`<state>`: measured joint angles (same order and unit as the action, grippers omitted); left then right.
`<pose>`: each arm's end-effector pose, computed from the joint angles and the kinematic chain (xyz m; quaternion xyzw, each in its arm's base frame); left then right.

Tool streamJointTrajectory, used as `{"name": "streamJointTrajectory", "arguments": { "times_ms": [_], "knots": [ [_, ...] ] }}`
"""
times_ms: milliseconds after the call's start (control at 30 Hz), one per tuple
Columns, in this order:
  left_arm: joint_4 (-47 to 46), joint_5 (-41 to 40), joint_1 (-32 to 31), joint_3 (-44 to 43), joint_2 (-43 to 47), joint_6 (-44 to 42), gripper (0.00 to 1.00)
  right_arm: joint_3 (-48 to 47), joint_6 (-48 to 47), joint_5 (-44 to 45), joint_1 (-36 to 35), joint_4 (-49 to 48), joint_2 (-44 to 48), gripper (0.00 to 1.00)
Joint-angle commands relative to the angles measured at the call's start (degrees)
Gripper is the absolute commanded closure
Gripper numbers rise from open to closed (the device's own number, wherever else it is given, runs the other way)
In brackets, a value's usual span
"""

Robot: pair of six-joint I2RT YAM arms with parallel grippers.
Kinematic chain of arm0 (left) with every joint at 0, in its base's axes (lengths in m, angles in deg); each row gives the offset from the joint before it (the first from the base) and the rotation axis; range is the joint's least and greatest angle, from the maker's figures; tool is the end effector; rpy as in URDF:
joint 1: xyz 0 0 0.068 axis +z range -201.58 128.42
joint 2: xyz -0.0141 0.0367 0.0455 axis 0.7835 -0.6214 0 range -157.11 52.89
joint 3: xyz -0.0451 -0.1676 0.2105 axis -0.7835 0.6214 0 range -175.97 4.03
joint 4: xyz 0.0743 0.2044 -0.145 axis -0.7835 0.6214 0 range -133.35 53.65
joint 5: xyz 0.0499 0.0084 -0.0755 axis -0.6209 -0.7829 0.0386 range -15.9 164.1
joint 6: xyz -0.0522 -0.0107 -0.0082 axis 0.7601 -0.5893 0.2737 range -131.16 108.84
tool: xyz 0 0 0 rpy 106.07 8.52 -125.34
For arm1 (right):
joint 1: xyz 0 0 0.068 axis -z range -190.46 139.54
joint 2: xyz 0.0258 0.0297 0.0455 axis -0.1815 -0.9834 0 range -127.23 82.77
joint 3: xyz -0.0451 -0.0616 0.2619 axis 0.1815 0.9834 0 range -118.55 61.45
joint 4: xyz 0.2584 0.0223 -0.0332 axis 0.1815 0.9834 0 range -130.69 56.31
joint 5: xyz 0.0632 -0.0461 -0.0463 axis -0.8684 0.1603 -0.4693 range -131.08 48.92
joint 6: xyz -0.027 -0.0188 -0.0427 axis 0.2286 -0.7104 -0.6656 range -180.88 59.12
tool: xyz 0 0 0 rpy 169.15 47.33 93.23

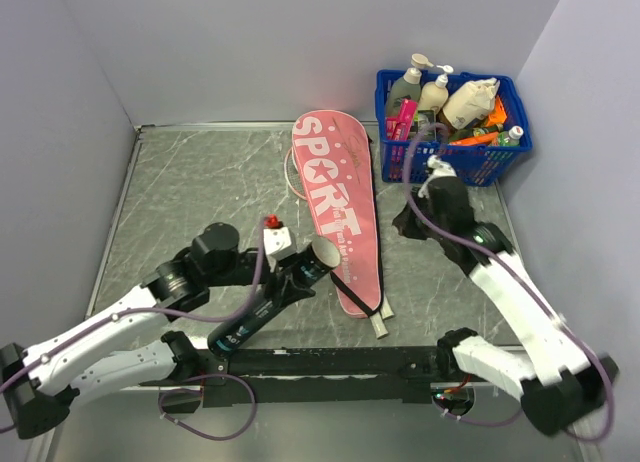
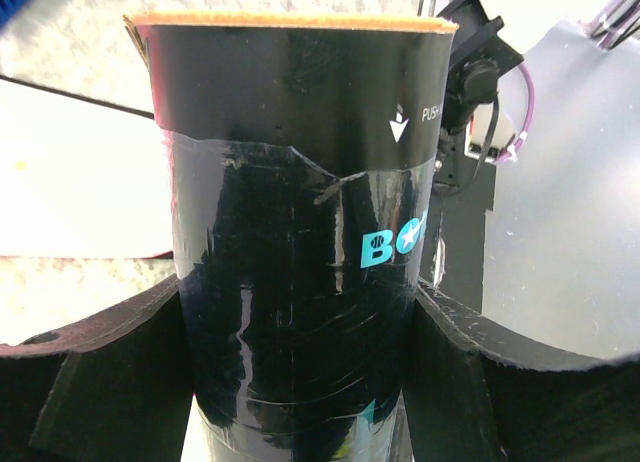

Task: Pack up the badminton gear

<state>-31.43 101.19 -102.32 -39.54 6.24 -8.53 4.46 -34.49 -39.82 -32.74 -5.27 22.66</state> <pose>0.1068 -0.1563 0.3248 0.4446 0.6462 -0.4318 0.4453 0.2058 0.0836 0.3207 0.0370 0.9001 0.1699 0.3996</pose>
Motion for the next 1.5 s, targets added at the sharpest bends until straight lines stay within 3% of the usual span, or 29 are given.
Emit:
{"name": "streamJointTrajectory", "arguments": {
  "times_ms": [0, 300, 467, 700, 1033, 1467],
  "knots": [
    [-1.0, -1.8, -2.3, -6.1, -5.3, -0.2, 0.99, -4.3, -5.5, -7.7, -0.3, 2.9, 10.3, 1.00],
    [4.1, -12.6, -11.9, -10.5, -13.3, -4.6, 0.99, -8.9, -7.9, -30.1, -1.0, 7.0, 17.5, 1.00],
    [4.0, -18.2, -17.6, -8.6, -13.2, -6.3, 0.99, -9.4, -8.0, -39.9, -1.0, 7.6, 17.9, 1.00],
    [1.2, -21.4, -20.3, -3.6, -7.6, -7.3, 0.99, -6.5, -8.1, -48.1, -3.7, 6.7, 19.7, 1.00],
    [-0.1, -22.3, -20.4, -1.4, -3.0, -7.1, 0.99, -4.3, -5.0, -42.0, -17.7, 4.2, 17.8, 1.00],
    [0.2, -20.8, -20.4, -1.3, -2.7, -6.6, 0.99, -6.1, -5.3, -38.5, -22.5, 2.2, 13.1, 1.00]
  ]
}}
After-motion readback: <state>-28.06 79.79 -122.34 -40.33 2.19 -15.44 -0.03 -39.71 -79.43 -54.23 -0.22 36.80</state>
